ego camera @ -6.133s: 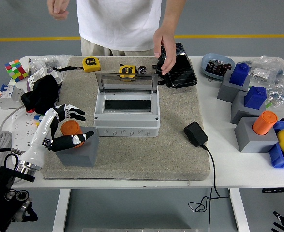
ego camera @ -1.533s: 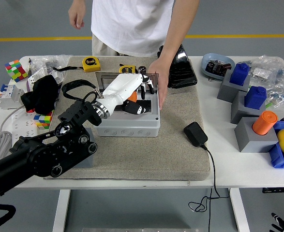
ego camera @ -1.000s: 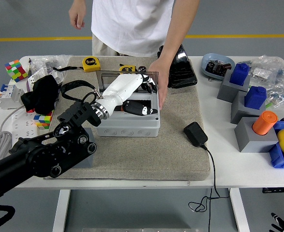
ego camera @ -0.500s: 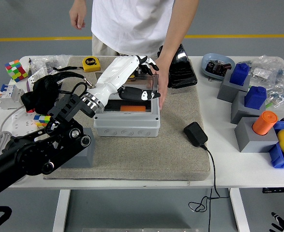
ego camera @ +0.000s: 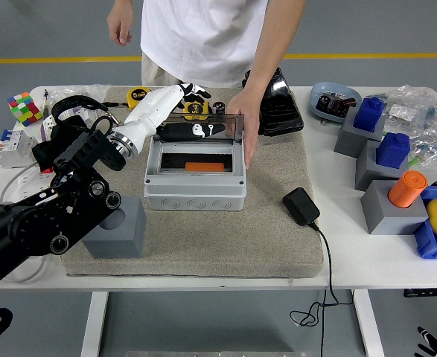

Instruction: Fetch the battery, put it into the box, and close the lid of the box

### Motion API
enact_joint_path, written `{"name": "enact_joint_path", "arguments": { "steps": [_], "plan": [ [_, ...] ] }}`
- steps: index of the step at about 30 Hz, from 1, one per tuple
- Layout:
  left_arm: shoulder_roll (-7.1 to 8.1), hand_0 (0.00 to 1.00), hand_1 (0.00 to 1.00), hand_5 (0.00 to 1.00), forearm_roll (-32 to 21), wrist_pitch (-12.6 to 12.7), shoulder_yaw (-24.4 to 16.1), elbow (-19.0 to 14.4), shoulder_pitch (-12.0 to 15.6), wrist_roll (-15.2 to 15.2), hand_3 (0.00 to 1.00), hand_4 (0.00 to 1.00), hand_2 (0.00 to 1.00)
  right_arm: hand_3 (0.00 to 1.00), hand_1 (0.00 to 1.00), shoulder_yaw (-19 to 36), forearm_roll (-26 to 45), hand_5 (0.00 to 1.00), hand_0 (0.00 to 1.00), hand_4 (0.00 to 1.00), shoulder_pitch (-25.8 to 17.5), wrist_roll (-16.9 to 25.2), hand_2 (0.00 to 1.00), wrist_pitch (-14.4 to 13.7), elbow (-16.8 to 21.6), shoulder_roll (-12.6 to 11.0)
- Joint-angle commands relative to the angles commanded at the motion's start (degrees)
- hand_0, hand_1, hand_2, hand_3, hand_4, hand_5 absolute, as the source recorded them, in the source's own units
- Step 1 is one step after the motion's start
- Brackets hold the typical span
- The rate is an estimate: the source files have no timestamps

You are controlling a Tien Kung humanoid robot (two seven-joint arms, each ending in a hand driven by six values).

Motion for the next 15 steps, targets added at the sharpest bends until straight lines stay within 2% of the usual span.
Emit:
{"name": "enact_joint_path", "arguments": {
  "steps": [6,15],
  "plan": [
    [1.04,0.643,0.762,0.998,0.08,-0.75,0.3,-2.17,1.49,1.14,0.776,0.998,0.735,0.547,0.684,-0.05,0.04,0.487,0.624,0.916,0.06,0.02,0.667,0.04,0.0,-0.11],
    [4.44,0.621,0.75,0.998,-0.7,-0.56,1.45,-8.59,6.09,1.13,0.768,0.998,0.721,0.547,0.684,0.16,-0.29,0.487,0.624,0.916,-0.04,-0.05,0.667,0.05,0.0,-0.28]
  ]
}}
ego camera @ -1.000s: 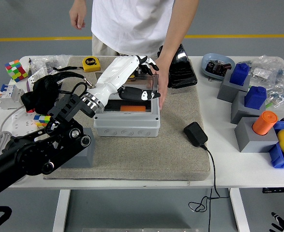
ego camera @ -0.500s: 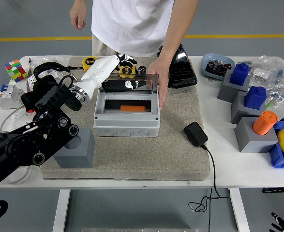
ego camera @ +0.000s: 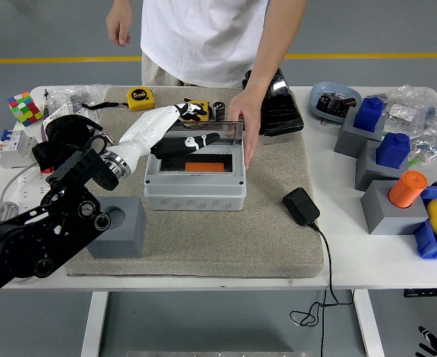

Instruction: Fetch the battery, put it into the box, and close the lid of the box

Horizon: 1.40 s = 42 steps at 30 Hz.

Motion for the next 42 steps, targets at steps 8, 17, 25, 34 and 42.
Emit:
{"name": "enact_joint_path", "arguments": {
  "steps": [8,17,25,34,42],
  "plan": [
    [2.61,0.582,0.727,0.998,-0.67,1.35,1.02,-4.06,5.1,-1.67,0.751,0.998,0.702,0.547,0.684,-0.01,0.05,0.487,0.624,0.916,0.1,0.25,0.667,0.07,0.0,0.01],
    [3.37,0.575,0.722,0.998,-0.93,1.52,-1.33,-6.94,9.42,-2.35,0.743,0.998,0.698,0.547,0.684,0.91,-0.61,0.487,0.624,0.916,-0.01,0.13,0.667,0.19,0.0,-0.07],
    [2.86,0.558,0.686,0.965,-1.68,4.21,-9.82,-9.77,14.12,-6.86,0.733,0.998,0.684,0.547,0.684,0.99,-0.61,0.486,0.624,0.916,0.01,0.27,0.667,0.11,0.0,-0.03],
    [0.93,0.468,0.636,0.87,-11.75,8.23,-19.76,-7.84,18.69,-12.31,0.705,0.998,0.648,0.548,0.684,1.47,-0.89,0.488,0.625,0.915,0.03,0.26,0.667,0.26,0.0,0.02],
    [-0.22,0.452,0.62,0.822,-16.91,9.56,-25.2,-5.34,20.56,-14.61,0.69,0.998,0.634,0.548,0.684,1.65,-1.01,0.486,0.624,0.916,0.01,0.12,0.667,0.34,0.0,0.02]
  ]
}}
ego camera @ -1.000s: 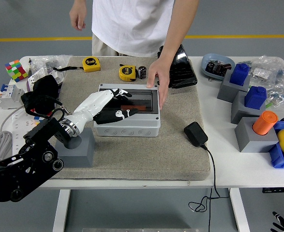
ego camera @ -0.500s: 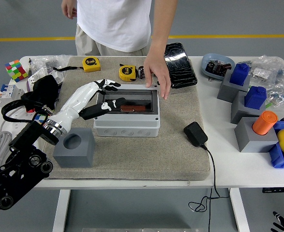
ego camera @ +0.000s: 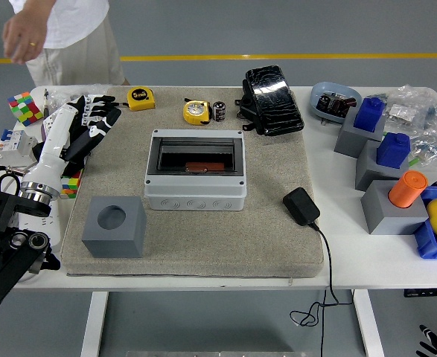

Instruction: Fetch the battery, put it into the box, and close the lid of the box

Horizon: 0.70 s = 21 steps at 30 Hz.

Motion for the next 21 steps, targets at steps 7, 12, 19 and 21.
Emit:
{"name": "enact_joint_path", "arguments": {
  "steps": [7,12,19,21],
  "plan": [
    [-0.41,0.45,0.612,0.812,-2.82,0.33,-1.99,1.51,0.15,-0.65,0.689,0.998,0.629,0.548,0.684,-0.43,0.4,0.486,0.624,0.916,0.09,0.03,0.667,0.01,0.0,0.0],
    [-0.94,0.447,0.609,0.829,-3.1,-0.05,-3.21,1.56,0.44,0.44,0.687,0.998,0.626,0.546,0.685,-0.46,0.43,0.486,0.624,0.916,0.29,-0.07,0.667,0.02,0.0,0.02],
    [-0.81,0.445,0.608,0.831,-2.68,-0.8,-3.9,1.47,0.75,1.66,0.687,0.998,0.626,0.549,0.684,-0.7,0.7,0.487,0.624,0.916,0.54,-0.16,0.667,-0.17,0.0,-0.06],
    [-0.79,0.443,0.608,0.85,-2.55,-1.11,-4.25,1.47,0.78,2.09,0.689,0.998,0.627,0.548,0.684,-0.86,0.81,0.487,0.624,0.916,0.63,-0.13,0.667,-0.24,0.0,-0.05]
  ]
}}
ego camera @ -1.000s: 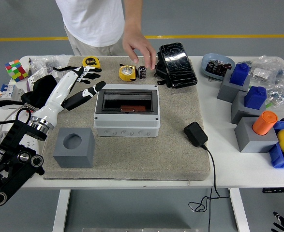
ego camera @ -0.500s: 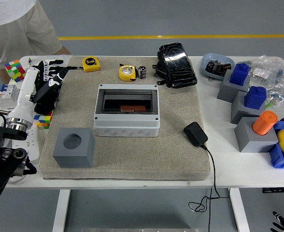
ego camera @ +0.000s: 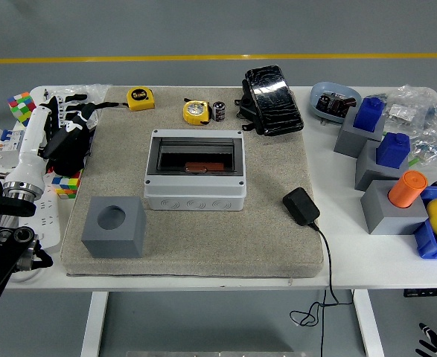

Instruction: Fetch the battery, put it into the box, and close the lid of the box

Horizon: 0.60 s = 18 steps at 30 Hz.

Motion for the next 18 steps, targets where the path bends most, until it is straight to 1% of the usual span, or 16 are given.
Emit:
{"name": "enact_joint_path", "arguments": {
  "steps": [4,5,13,18],
  "plan": [
    [0.02,0.443,0.608,0.85,0.32,-0.82,-0.53,0.08,-0.05,0.89,0.689,0.998,0.627,0.548,0.684,-0.53,0.43,0.487,0.624,0.916,0.18,0.13,0.667,-0.08,0.0,0.02],
    [0.02,0.442,0.609,0.81,0.37,-0.99,-0.64,0.08,-0.12,1.02,0.688,0.998,0.627,0.548,0.684,-0.52,0.42,0.487,0.624,0.916,0.2,0.15,0.667,-0.07,0.0,0.04],
    [-0.1,0.441,0.608,0.806,0.47,-1.65,-1.53,-0.12,-0.29,1.35,0.69,0.998,0.63,0.548,0.684,0.21,-0.49,0.488,0.624,0.916,0.11,-0.3,0.667,0.16,0.0,-0.1],
    [0.2,0.44,0.608,0.808,0.45,-1.88,-1.53,-0.1,-0.38,1.45,0.69,0.998,0.629,0.548,0.684,-0.19,-0.03,0.488,0.624,0.916,0.28,-0.16,0.667,0.05,0.0,-0.08]
  ]
}}
